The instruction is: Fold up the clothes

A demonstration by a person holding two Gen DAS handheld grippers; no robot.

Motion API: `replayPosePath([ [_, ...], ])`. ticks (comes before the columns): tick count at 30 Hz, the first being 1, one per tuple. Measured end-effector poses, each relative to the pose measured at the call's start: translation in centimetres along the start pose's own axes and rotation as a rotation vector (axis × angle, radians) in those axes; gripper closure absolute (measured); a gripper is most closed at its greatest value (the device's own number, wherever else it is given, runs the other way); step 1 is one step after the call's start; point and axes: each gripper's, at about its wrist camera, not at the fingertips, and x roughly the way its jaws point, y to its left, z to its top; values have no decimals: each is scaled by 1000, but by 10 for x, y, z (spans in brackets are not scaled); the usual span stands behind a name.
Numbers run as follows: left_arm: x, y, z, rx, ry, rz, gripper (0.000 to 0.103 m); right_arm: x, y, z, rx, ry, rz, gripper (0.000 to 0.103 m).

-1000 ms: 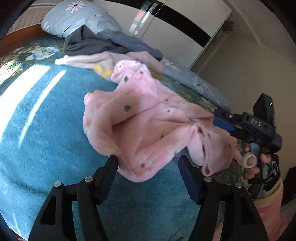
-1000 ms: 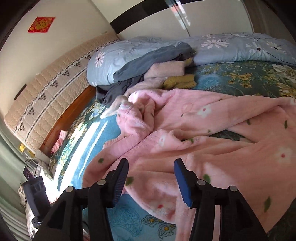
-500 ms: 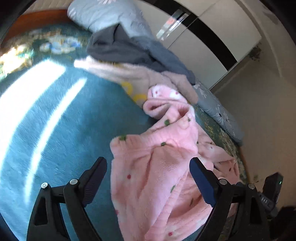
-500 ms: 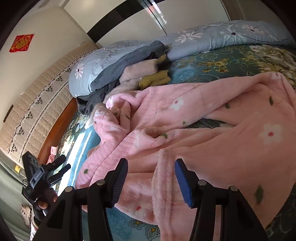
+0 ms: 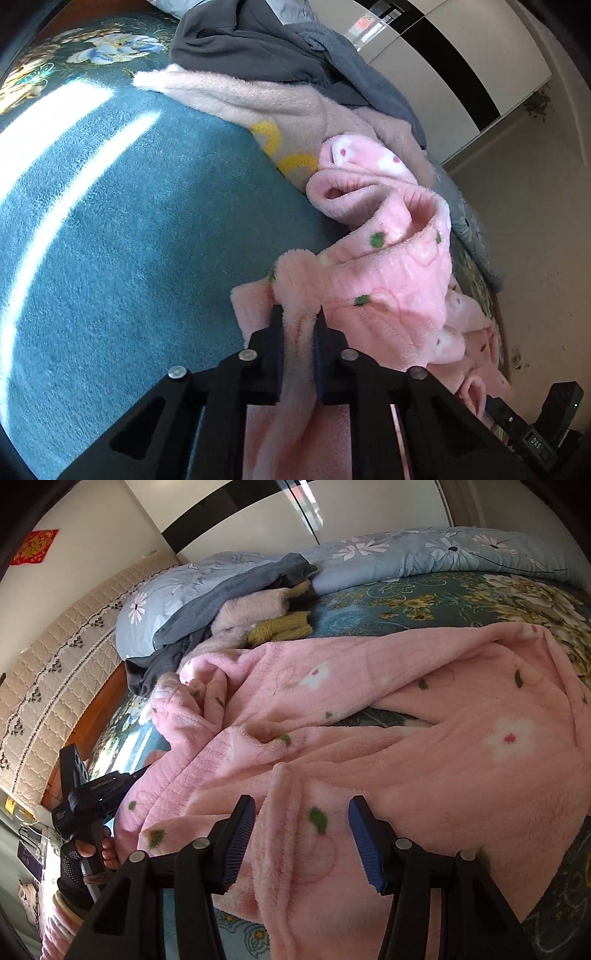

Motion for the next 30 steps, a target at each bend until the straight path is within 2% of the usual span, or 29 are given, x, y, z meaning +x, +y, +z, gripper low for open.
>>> replayPosePath([
  [2,-7,-4,-1,9,-22,22,94,0,-1,-1,2,-3,0,47],
  [5,-34,-7,0,21,-113,49,95,-2,-3,-1,14,-8,6,47],
  [10,-93,22,3,-74,-280,110,95,-9,-6,3,26,-38,12,47],
  [12,-109,40,3,-128,-308,138,95,-17,-10,5,40,-67,12,47],
  [15,-113,67,1,-213,-274,95,95,-42,-27,12,91,-148,13,47],
  [17,-107,80,-2,-259,-231,69,95,-70,-47,17,150,-237,0,47],
  [19,-99,83,-5,-287,-192,51,95,-99,-74,16,236,-322,-29,47],
  [21,-93,85,-8,-317,-160,25,95,-119,-102,12,325,-343,-84,47],
  [23,-92,84,-9,-341,-150,0,95,-127,-123,4,376,-309,-142,47],
  [25,-92,81,-10,-344,-149,-11,95,-126,-137,-6,406,-251,-142,47],
  [27,-91,77,-9,-343,-143,-21,95,-120,-144,-19,431,-183,-92,47],
  [30,-88,75,-9,-350,-132,-27,95,-101,-139,-30,432,-97,55,47],
])
